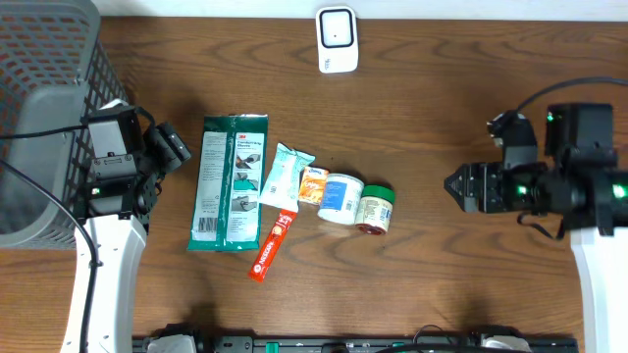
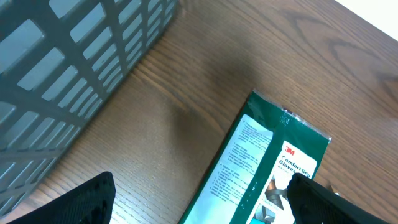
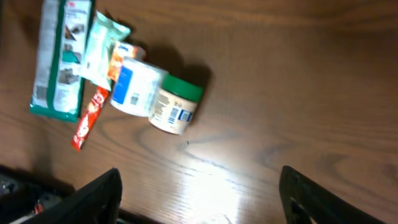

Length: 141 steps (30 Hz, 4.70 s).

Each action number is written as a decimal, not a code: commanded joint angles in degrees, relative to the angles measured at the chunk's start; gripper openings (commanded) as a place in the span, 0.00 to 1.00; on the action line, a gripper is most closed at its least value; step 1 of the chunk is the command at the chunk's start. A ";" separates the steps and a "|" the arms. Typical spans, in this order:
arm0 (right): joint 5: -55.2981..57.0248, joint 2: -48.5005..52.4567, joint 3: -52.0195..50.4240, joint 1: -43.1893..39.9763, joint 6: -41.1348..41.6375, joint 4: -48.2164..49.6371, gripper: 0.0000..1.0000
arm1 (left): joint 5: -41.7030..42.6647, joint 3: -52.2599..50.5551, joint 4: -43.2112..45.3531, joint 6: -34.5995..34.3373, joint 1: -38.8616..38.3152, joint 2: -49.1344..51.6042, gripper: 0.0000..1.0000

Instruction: Scan the item barcode

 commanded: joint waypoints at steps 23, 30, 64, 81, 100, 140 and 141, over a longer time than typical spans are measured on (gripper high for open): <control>-2.84 9.22 -9.25 0.66 8.26 6.01 0.99 | -0.68 1.57 -0.15 -0.35 0.20 -0.63 0.88; -2.56 9.22 -19.34 0.68 12.90 15.80 0.99 | -0.70 1.57 -0.15 -0.35 0.20 -0.63 0.88; -4.70 14.99 -26.05 0.74 14.34 21.42 0.99 | -0.70 1.57 -0.15 -0.35 0.20 -0.63 0.88; -12.24 15.30 -31.98 6.34 23.54 35.54 0.98 | -0.70 1.57 -0.15 -0.35 0.20 -0.63 0.88; -2.95 13.90 -29.83 15.43 29.33 37.13 0.82 | -0.68 1.57 -0.15 -0.35 0.20 -0.63 0.88; 22.91 12.70 -26.84 32.28 39.01 33.29 0.09 | -0.68 1.57 -0.15 -0.35 0.20 -0.63 0.88; 22.93 12.70 -26.84 31.78 38.69 32.76 0.09 | -0.70 1.57 -0.15 -0.35 0.20 -0.63 0.88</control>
